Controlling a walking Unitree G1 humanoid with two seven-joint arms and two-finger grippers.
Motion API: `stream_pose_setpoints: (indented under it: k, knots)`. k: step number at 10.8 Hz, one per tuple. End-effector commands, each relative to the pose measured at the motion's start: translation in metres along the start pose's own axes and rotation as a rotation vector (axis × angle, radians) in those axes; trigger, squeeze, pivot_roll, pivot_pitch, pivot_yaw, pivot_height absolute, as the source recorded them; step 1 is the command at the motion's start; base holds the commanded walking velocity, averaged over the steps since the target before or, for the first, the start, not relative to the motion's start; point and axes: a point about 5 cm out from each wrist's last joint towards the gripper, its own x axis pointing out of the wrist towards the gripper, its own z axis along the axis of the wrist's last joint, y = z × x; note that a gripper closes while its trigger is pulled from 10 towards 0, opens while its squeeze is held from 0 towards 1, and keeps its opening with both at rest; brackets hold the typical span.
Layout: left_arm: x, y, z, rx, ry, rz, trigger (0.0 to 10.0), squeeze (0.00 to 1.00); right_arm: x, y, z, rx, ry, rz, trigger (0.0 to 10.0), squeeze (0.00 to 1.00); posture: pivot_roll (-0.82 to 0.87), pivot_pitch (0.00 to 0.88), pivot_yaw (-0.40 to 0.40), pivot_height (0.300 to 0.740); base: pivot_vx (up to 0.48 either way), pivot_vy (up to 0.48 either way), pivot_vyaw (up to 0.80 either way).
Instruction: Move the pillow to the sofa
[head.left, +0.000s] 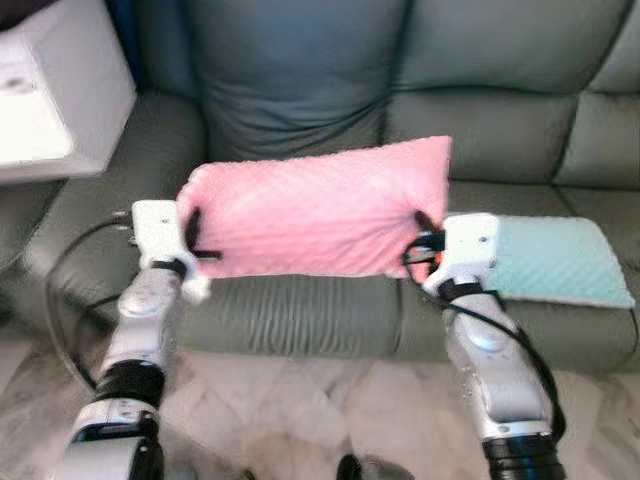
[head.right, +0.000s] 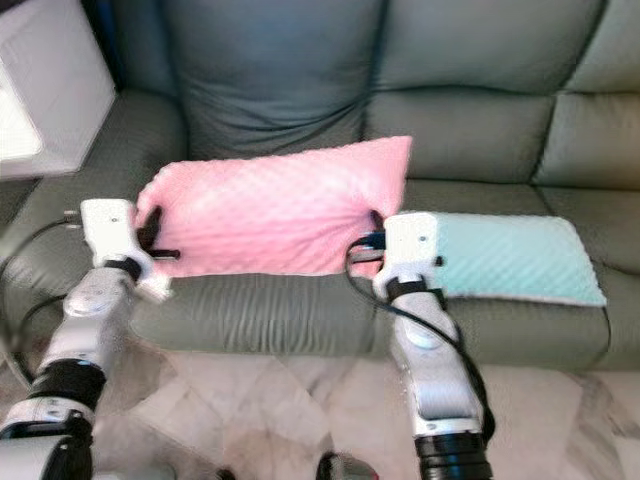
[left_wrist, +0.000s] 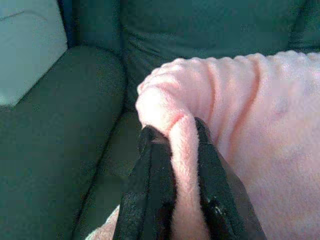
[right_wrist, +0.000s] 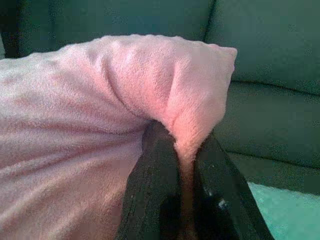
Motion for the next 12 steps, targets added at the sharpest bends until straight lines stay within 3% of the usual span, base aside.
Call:
stream_pose_setpoints:
  k: [1,3,8,12]
  knots:
    - [0.001,-0.001,0.003,-0.005,-0.018,0.007,10.0,0.0,-0.002,-0.011,0.005,-0.007,-0.025,-0.036,10.0,0.0,-0.17,0.197,-0.023,0.74,0.465,0.0,0.0]
    - [0.001,0.0,0.0,-0.002,0.006,0.02,10.0,0.0,-0.001,-0.01,0.005,-0.008,-0.025,-0.032,10.0,0.0,-0.17,0.198,-0.025,0.74,0.457,0.0,0.0]
    - [0.002,-0.005,-0.009,-0.066,0.06,0.028,10.0,0.0,-0.002,-0.01,0.004,-0.009,-0.02,-0.03,10.0,0.0,-0.17,0.198,-0.024,0.74,0.0,0.0,0.0]
    - [0.003,-0.005,-0.009,-0.068,0.071,0.004,10.0,0.0,-0.001,-0.01,0.005,-0.01,-0.024,-0.033,10.0,0.0,-0.17,0.194,-0.023,0.74,0.0,0.436,0.0]
